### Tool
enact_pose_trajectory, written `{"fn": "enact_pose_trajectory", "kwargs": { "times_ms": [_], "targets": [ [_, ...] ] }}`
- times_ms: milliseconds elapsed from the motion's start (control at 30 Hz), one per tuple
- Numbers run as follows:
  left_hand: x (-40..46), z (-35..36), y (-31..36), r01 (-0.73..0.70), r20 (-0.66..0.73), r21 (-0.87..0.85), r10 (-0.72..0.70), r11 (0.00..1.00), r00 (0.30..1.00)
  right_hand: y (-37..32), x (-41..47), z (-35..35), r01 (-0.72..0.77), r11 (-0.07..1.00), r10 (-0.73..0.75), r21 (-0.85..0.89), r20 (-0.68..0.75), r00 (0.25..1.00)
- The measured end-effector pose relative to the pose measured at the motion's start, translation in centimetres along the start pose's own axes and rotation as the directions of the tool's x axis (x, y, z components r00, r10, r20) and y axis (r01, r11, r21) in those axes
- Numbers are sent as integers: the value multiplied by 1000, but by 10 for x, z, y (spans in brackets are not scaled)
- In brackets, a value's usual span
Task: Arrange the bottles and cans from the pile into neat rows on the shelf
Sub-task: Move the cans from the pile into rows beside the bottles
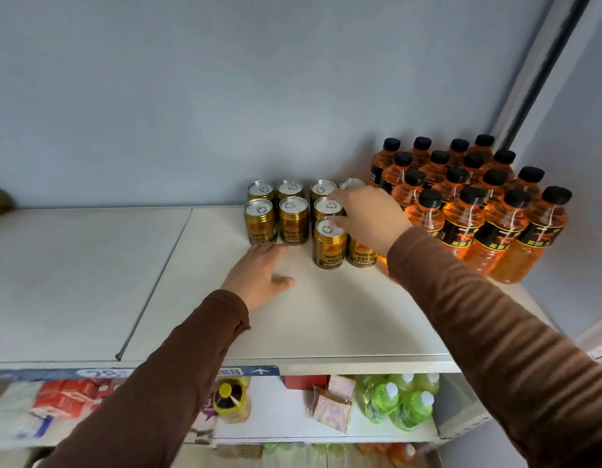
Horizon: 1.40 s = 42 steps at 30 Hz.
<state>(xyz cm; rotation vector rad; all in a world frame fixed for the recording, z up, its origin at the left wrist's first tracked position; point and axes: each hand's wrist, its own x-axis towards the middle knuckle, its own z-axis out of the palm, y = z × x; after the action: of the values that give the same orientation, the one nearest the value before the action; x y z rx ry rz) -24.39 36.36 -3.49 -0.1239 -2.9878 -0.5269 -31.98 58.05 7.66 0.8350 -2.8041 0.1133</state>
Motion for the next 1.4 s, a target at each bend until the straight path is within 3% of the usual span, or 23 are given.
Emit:
{"fn": "enact_pose_trajectory", "kwargs": {
  "times_ms": [300,467,767,1400],
  "targets": [
    [-90,-73,-91,128,-131,25,-124,991,984,-139,-5,31,127,970,-108,205,-101,989],
    [-151,-112,-167,174,-189,5,-170,985,967,-250,1,51,192,958,-171,214,-114,979],
    [-252,-174,-320,224,-221,-16,-222,974,950,-431,28,71,183,946,-164,266,-92,982],
    [-222,-260,-563,381,-256,-81,-389,921,885,-622,226,119,302,882,-316,363,-22,949]
  ]
}}
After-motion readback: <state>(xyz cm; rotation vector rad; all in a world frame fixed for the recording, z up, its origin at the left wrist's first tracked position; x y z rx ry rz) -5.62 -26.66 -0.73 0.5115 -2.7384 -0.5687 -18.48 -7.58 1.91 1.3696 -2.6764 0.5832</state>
